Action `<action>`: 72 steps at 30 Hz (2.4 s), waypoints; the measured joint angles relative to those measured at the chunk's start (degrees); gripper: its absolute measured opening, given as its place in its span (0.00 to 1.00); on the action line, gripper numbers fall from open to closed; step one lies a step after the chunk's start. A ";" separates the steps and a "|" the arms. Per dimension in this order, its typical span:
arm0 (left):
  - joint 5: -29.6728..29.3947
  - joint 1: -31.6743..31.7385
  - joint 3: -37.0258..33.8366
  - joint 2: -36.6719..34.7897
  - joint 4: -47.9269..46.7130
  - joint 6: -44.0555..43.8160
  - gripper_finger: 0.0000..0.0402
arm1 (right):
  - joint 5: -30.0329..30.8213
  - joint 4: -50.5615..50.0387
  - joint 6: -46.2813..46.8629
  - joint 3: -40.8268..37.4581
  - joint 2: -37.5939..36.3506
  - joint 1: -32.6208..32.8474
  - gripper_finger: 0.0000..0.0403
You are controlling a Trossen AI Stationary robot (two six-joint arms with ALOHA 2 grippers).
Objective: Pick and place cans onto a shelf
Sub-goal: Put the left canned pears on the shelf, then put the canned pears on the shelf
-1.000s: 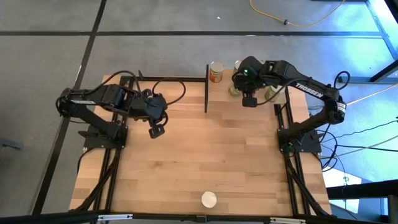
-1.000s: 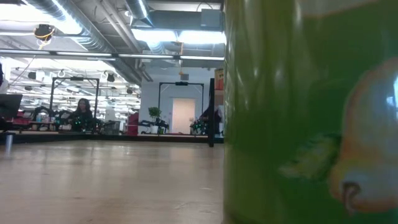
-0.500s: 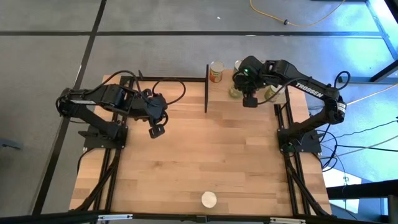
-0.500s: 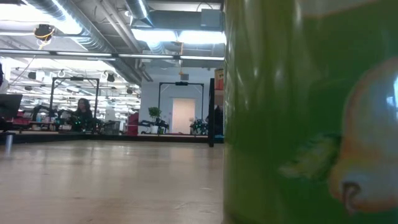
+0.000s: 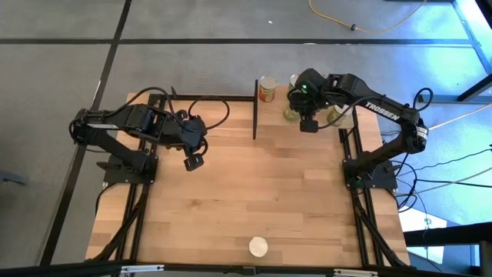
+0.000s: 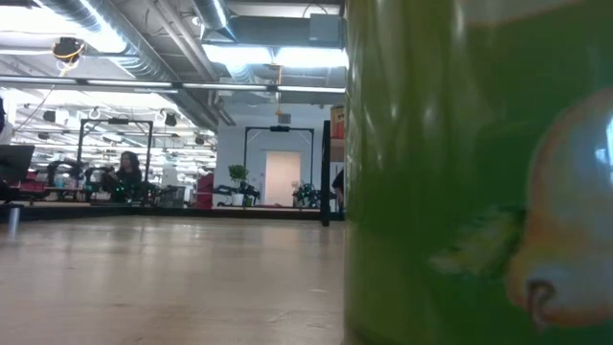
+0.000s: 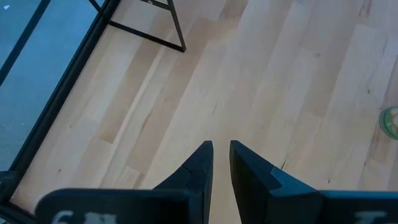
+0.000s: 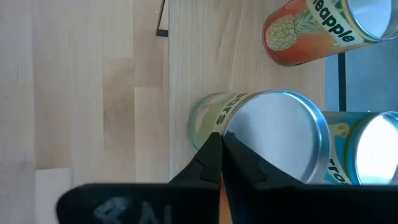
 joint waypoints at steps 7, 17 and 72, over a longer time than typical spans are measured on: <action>0.00 0.00 0.00 0.01 -0.01 0.00 0.12 | -0.07 0.02 0.15 0.00 0.00 0.00 0.09; 0.00 0.00 0.00 0.01 -0.01 0.00 0.12 | 0.05 1.33 0.12 0.00 0.00 0.00 0.10; 22.59 -17.26 -0.02 28.56 40.44 -0.13 0.03 | -23.57 -17.09 5.97 27.43 -3.35 26.31 0.10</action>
